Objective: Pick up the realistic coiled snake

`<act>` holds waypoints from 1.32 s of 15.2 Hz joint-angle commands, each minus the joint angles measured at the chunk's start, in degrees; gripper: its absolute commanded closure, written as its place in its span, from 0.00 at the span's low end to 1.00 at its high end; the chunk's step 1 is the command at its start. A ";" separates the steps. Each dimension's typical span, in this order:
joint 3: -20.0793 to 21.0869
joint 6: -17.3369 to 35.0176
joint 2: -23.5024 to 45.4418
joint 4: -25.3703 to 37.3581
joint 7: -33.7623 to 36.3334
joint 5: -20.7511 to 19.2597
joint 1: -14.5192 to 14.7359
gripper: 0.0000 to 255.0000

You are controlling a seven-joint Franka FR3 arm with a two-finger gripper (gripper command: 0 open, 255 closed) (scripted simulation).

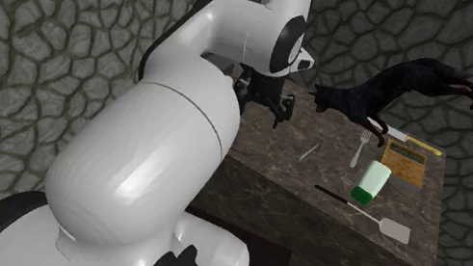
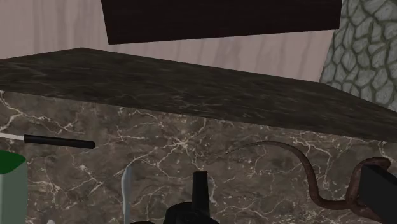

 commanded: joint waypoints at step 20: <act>6.66 27.41 33.38 1.94 -2.54 2.81 7.98 0.00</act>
